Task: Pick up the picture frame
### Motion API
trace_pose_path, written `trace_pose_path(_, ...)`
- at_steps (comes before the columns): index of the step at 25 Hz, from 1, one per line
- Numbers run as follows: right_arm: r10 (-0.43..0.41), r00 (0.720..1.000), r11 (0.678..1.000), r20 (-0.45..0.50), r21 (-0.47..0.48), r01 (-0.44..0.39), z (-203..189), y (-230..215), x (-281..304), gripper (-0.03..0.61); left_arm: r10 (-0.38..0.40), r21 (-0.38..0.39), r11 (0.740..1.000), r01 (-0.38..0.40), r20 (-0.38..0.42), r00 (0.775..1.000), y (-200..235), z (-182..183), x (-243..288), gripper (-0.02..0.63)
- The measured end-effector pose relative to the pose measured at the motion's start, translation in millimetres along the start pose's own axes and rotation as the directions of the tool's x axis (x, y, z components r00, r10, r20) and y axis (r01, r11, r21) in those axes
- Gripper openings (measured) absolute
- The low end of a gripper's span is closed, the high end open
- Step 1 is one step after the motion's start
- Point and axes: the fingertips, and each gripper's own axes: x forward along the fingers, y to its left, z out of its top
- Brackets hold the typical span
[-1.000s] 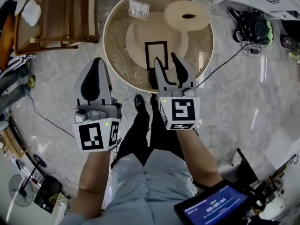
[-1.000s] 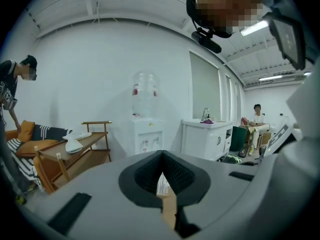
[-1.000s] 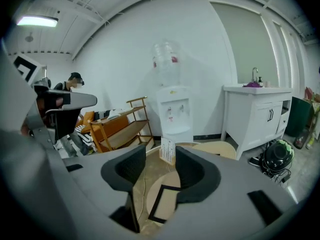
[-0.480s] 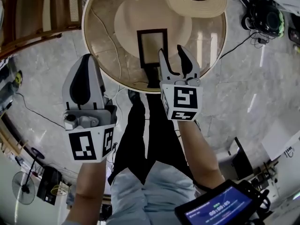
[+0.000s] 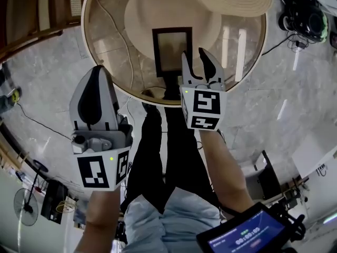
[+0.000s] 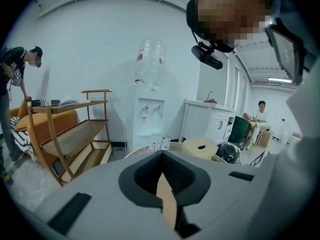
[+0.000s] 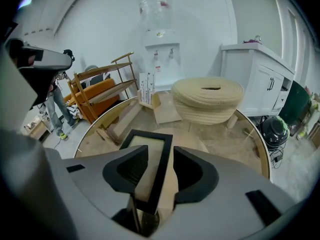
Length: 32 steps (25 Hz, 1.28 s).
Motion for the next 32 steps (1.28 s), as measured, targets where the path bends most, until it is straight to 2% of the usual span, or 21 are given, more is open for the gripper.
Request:
trace_pose_path(12,-0.012,0.998,1.000,-0.060,0.019,0.013,-19,-1,16,0.145,0.005,-0.019,1.000,-0.006,-0.034,0.999,6,-15,3,0.011)
trace_pose_path(19,0.000,0.999,1.000,-0.048,0.023,0.001,-18,1,20,0.125,0.005,-0.031,0.999,-0.006,-0.041,0.999,7,-22,5,0.011)
trace_pose_path(32,0.051,0.997,0.991,-0.050,0.123,-0.044,-21,2,20,0.100,0.002,-0.037,0.999,-0.004,-0.055,0.998,5,-25,1,0.011)
